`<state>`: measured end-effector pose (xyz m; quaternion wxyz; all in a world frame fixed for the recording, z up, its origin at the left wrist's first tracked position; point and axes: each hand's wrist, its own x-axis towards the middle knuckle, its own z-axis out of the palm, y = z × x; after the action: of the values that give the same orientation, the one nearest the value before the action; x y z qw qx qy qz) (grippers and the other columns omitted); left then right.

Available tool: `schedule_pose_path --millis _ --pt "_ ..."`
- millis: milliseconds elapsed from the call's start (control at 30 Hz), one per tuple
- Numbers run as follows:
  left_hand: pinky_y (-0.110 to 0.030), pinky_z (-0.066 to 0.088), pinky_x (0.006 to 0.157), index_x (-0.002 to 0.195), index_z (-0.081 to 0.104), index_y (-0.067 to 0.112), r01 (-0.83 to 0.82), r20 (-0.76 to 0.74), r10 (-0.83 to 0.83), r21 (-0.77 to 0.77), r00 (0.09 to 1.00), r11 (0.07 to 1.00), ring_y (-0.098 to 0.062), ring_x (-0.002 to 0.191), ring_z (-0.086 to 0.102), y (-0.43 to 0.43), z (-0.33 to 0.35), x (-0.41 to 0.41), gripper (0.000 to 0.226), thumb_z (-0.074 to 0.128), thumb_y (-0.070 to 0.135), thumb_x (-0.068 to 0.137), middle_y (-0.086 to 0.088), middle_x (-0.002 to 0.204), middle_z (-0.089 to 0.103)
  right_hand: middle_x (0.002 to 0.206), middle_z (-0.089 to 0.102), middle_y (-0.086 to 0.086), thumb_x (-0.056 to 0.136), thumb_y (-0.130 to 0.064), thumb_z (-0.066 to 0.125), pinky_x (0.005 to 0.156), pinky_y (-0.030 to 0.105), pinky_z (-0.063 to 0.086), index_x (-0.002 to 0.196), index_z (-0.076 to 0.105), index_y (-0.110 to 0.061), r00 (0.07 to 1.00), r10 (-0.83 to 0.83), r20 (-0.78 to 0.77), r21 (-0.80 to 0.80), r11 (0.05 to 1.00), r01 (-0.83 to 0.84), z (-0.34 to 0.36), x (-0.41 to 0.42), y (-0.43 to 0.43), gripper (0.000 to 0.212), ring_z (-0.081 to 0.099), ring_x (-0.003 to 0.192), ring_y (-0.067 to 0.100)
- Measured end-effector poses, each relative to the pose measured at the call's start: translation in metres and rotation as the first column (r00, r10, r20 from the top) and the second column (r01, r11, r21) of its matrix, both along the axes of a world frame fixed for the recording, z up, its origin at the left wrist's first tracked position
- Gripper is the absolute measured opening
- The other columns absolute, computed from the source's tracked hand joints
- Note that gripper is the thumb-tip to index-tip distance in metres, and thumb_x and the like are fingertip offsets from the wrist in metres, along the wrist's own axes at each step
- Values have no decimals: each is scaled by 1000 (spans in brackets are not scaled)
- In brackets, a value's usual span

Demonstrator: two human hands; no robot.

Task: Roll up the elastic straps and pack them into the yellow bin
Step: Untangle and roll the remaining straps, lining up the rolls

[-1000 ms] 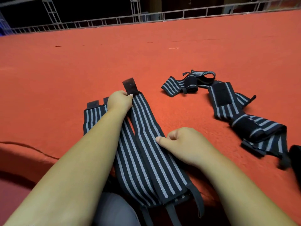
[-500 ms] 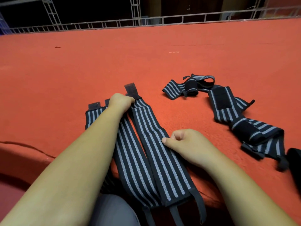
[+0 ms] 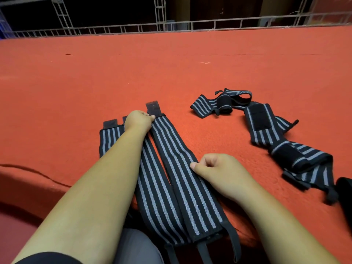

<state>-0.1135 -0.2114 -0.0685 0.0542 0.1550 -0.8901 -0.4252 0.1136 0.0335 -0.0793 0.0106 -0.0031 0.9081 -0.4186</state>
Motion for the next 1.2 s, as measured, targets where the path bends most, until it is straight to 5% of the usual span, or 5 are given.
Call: schedule_pose_path --millis 200,467,767,1033,1200 --pt "-48 63 94 86 75 24 -59 -65 77 244 995 968 -31 82 75 0 -7 -2 18 87 36 88 -7 81 77 74 76 -5 96 -54 72 74 36 55 81 69 -15 999 -6 46 -45 999 8 2 -4 -1 42 63 64 7" --pt "-34 50 88 117 81 15 114 -186 -7 572 983 812 -19 91 65 28 50 77 33 91 24 86 -5 112 77 79 78 -4 99 -43 71 76 35 55 84 71 -19 997 -76 27 -119 990 78 4 3 0 28 69 68 11" --pt "-15 46 48 98 78 6 454 -384 -273 538 882 711 -1 51 65 68 132 235 19 90 8 84 7 63 74 121 69 -17 102 -38 70 83 8 45 122 71 -34 917 -255 -305 -381 916 128 62 52 3 20 64 101 -6" --pt "-38 63 79 108 78 -6 625 -523 -356 546 775 559 -34 89 80 79 185 304 29 88 8 84 -24 99 81 116 77 -17 113 -35 53 94 29 54 123 69 -33 858 -213 -467 -524 849 -75 142 137 3 19 71 110 1" --pt "-27 61 69 111 77 -1 676 -540 -407 570 737 467 -24 82 77 87 202 335 31 85 8 83 -17 99 80 106 78 -15 115 -39 47 84 31 51 114 71 -35 832 -260 -490 -540 840 -55 164 169 3 23 72 100 2"
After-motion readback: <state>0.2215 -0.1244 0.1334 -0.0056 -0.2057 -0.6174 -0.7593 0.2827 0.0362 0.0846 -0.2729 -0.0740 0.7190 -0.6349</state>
